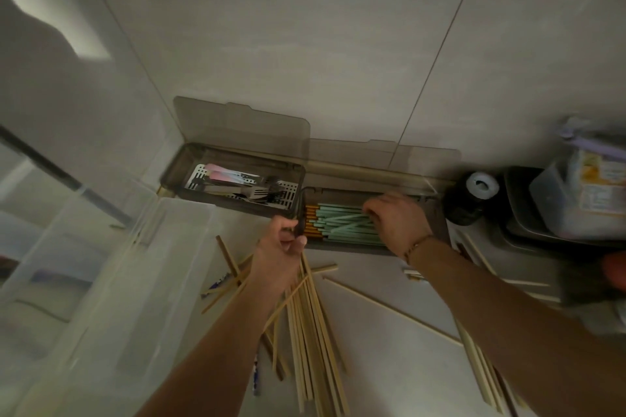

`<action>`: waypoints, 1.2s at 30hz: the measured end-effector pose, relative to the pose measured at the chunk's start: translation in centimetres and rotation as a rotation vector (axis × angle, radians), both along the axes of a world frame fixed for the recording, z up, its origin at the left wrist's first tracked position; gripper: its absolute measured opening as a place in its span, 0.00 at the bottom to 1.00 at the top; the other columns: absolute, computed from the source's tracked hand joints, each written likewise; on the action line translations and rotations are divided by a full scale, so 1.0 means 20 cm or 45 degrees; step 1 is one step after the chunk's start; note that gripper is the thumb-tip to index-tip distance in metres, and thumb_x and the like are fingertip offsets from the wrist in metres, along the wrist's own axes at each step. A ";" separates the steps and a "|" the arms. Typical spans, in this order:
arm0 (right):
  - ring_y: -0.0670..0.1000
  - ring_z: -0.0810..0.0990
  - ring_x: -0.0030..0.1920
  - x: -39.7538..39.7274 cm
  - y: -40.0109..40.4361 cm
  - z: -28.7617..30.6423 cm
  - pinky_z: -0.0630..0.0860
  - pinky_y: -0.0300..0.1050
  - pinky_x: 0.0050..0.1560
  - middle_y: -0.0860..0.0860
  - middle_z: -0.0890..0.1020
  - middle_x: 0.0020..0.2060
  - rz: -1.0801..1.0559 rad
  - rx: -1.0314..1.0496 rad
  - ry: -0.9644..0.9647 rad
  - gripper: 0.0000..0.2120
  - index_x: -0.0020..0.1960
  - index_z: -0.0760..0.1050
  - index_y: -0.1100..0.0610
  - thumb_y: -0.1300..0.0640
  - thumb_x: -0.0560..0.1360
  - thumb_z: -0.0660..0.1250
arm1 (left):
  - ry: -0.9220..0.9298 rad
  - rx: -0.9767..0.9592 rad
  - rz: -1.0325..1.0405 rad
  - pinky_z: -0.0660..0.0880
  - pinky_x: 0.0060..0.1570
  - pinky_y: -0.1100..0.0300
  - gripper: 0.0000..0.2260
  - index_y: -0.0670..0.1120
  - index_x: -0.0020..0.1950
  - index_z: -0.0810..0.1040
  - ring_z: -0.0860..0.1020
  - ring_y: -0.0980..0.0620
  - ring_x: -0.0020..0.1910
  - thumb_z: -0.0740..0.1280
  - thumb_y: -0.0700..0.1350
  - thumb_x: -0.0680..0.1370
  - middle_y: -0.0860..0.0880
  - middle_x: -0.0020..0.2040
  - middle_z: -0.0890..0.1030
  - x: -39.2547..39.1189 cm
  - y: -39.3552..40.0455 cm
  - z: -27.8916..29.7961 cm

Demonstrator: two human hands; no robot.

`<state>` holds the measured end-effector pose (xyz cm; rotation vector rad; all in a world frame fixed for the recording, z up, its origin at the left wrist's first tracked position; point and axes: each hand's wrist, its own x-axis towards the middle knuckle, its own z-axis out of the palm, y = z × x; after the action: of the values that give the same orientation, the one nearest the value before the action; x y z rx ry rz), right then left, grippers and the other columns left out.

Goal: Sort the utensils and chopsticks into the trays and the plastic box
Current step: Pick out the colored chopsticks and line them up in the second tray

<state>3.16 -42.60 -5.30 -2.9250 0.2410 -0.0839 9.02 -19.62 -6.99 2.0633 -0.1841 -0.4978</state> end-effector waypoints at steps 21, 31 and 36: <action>0.53 0.79 0.47 -0.53 -0.29 -0.04 0.78 0.46 0.44 0.52 0.79 0.51 -0.110 -0.102 -0.385 0.20 0.51 0.80 0.54 0.39 0.74 0.62 | -0.559 0.279 -0.172 0.64 0.67 0.38 0.14 0.53 0.60 0.75 0.78 0.52 0.54 0.66 0.56 0.77 0.53 0.53 0.81 -0.04 0.03 -0.06; 0.57 0.78 0.43 -0.54 -0.20 -0.14 0.77 0.50 0.41 0.52 0.82 0.42 -0.321 -0.019 -0.557 0.06 0.43 0.83 0.56 0.53 0.70 0.73 | -0.282 0.040 0.106 0.68 0.43 0.72 0.18 0.55 0.61 0.75 0.77 0.60 0.50 0.73 0.51 0.73 0.57 0.50 0.80 0.01 -0.06 -0.07; 0.59 0.77 0.40 -0.47 -0.21 -0.12 0.76 0.50 0.38 0.51 0.81 0.38 -0.446 -0.034 -0.570 0.08 0.40 0.84 0.55 0.59 0.63 0.79 | -0.314 0.043 0.120 0.73 0.46 0.66 0.18 0.52 0.60 0.75 0.78 0.58 0.50 0.74 0.51 0.72 0.56 0.49 0.81 0.02 -0.09 -0.06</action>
<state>-6.32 -46.81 -7.75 -2.7576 0.6708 -0.7844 9.38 -21.41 -8.26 2.1524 -0.2239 -0.1890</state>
